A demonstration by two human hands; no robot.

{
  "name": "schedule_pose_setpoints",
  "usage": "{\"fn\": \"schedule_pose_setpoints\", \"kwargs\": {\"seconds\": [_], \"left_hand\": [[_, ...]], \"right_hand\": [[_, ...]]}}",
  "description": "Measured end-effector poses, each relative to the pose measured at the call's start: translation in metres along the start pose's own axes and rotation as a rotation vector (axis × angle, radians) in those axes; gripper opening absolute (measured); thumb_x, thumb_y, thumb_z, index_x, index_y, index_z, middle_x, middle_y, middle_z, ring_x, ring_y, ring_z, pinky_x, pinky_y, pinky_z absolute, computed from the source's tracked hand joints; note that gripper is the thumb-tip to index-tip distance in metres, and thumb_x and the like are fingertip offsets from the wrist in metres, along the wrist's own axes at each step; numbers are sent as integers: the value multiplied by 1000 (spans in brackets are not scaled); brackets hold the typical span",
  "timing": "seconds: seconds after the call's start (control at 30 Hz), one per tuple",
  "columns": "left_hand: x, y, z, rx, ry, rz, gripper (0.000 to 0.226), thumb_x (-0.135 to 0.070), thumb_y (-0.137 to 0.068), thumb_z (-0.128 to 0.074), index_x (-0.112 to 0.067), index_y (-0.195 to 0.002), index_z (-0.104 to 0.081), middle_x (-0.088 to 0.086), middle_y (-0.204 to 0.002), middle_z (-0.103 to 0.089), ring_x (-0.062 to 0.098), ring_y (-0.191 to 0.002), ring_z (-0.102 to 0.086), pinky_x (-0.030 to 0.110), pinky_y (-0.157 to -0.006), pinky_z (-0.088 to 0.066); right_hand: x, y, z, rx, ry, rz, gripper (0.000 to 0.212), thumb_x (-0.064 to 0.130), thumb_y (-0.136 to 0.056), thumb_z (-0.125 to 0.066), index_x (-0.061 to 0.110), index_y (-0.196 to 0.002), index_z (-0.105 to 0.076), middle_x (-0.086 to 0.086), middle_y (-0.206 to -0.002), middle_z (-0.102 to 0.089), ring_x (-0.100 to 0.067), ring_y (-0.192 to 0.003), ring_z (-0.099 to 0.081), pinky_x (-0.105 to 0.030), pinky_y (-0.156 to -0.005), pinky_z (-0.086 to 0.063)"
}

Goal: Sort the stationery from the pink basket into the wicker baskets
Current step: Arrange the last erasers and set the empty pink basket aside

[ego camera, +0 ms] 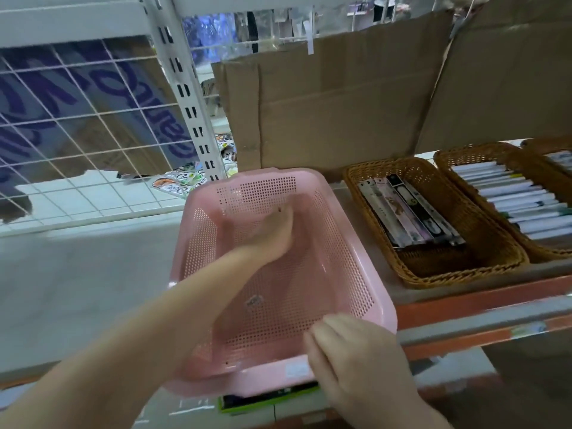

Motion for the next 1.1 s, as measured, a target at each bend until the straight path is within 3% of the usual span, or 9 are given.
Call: {"fn": "schedule_pose_setpoints", "kwargs": {"seconds": [0.03, 0.07, 0.27, 0.37, 0.53, 0.67, 0.77, 0.9, 1.1], "left_hand": [[7, 4, 1, 6, 55, 46, 15, -6, -92, -52, -11, -104, -45, 5, -93, -51, 12, -71, -49, 22, -56, -38], [9, 11, 1, 28, 46, 66, 14, -4, -90, -54, -12, -96, -45, 5, -91, -51, 13, -72, -50, 24, -56, -41], [9, 42, 2, 119, 38, 63, 11, -3, -89, -51, -5, -100, -54, 14, -95, -60, 29, -83, -63, 41, -72, -55], [0, 51, 14, 117, -131, -63, 9, -14, -91, -48, -9, -92, -55, 9, -83, -64, 23, -68, -65, 34, -60, -55], [-31, 53, 34, 107, -425, -156, 24, -25, -93, -47, -13, -109, -60, 8, -107, -63, 30, -98, -60, 37, -71, -46], [-73, 43, 50, 28, -572, -265, 23, -21, -92, -52, -16, -110, -66, 5, -110, -65, 26, -103, -62, 39, -77, -51], [-116, 35, 63, -103, -645, -338, 24, -14, -90, -47, -15, -101, -68, 5, -103, -67, 28, -95, -64, 33, -62, -45], [-167, 22, 66, -182, -651, -406, 21, -13, -89, -45, -17, -78, -63, 3, -89, -67, 26, -77, -62, 27, -52, -34], [-271, 0, 28, -186, -571, -424, 25, -9, -91, -41, -17, -69, -51, 0, -73, -53, 22, -64, -50, 28, -45, -30]], "right_hand": [[-12, -13, 22, -61, 17, -7, 34, 25, -88, -45, 16, -55, -49, 5, -54, -44, -12, -49, -42, -25, -42, -33], [-9, -13, 28, 6, -3, -73, 35, 25, -89, -44, 17, -55, -49, 6, -54, -44, -11, -49, -42, -25, -42, -34], [-7, -9, 24, 225, -70, -156, 40, 32, -96, -33, 13, -66, -52, 4, -62, -48, -11, -57, -44, -28, -51, -42], [-7, -11, 24, 330, -48, -154, 38, 35, -100, -31, 14, -78, -54, 5, -72, -50, -9, -68, -45, -28, -65, -44], [-30, -33, 37, 337, 20, -189, 32, 33, -99, -38, 15, -75, -48, 6, -71, -44, -11, -68, -43, -25, -61, -35], [-70, -53, 53, 313, 128, -243, 28, 28, -99, -38, 16, -77, -50, 7, -73, -45, -14, -77, -47, -27, -64, -37], [-108, -56, 77, 265, 213, -294, 28, 27, -99, -38, 10, -92, -59, -1, -87, -53, -18, -86, -52, -31, -67, -42], [-154, -47, 106, 302, 284, -359, 26, 26, -98, -40, 9, -92, -58, -1, -86, -50, -18, -80, -49, -31, -64, -39], [-245, 4, 158, 381, 346, -471, 27, 24, -98, -38, 9, -80, -53, -7, -83, -57, -26, -78, -56, -36, -63, -42]]}}
Point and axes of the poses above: each hand's wrist, its own y-axis away from the middle knuckle, its own z-axis out of the back of the hand, x = y × z, the point moved 4 cm from there along -y, towards the middle knuckle
